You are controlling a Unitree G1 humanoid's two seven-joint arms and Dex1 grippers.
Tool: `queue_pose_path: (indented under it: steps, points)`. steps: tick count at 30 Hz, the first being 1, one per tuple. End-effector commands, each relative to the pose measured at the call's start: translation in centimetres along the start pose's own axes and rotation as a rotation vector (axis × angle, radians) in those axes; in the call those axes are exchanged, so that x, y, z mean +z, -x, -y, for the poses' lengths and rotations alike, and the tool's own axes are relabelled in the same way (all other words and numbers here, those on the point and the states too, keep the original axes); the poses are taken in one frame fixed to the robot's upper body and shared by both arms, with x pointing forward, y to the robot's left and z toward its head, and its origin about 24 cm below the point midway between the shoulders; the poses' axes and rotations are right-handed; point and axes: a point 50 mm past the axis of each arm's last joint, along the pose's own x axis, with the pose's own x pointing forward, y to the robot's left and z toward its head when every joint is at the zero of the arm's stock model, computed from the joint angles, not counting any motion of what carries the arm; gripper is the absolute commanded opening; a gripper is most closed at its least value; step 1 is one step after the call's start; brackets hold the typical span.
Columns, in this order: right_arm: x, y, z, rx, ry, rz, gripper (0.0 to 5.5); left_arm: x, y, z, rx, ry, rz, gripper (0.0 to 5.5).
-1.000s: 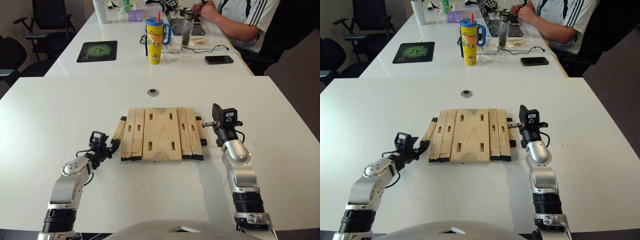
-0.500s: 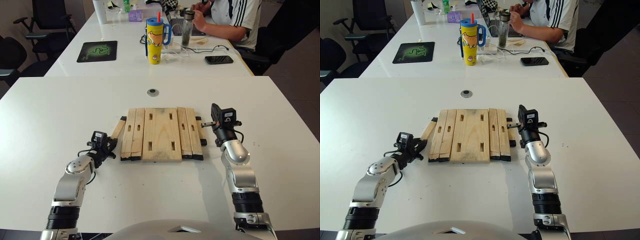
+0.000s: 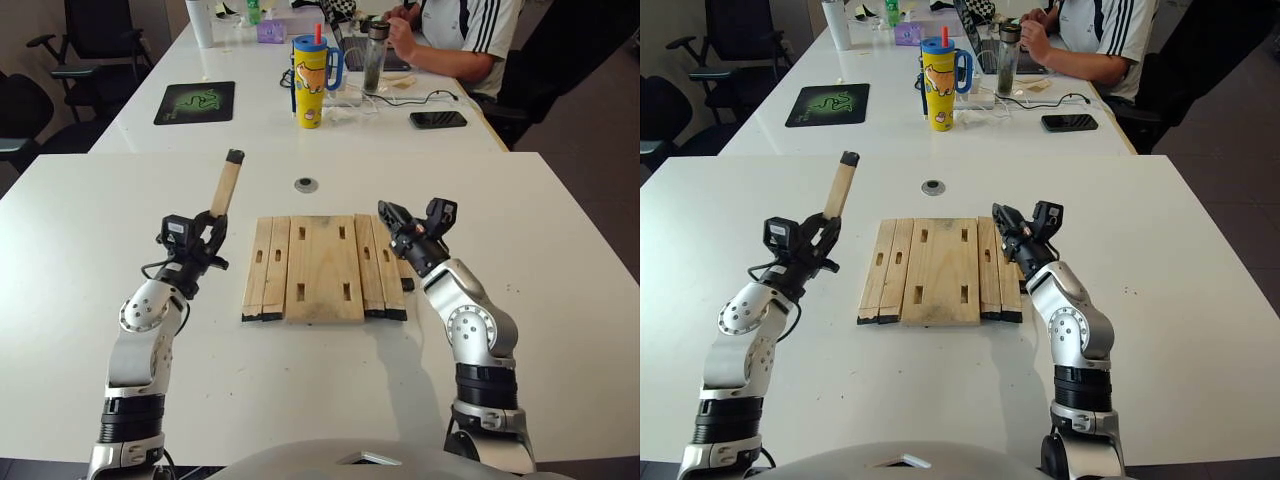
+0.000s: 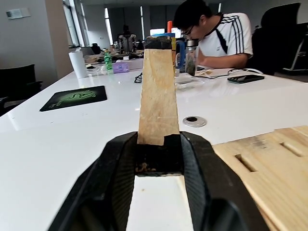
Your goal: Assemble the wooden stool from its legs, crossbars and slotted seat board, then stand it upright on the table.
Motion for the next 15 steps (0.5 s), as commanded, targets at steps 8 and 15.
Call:
queue_pose_path:
  steps: [8,15]
  points:
    - [1.4,0.0,-4.7,0.263,-0.37,-0.156,2.0,2.0,-0.9,6.5,-0.456,0.015,0.083,1.32]
    - [1.9,-0.3,-5.1,0.276,-0.396,-0.152,2.0,1.8,-1.0,7.6,-0.522,0.001,0.064,1.32]
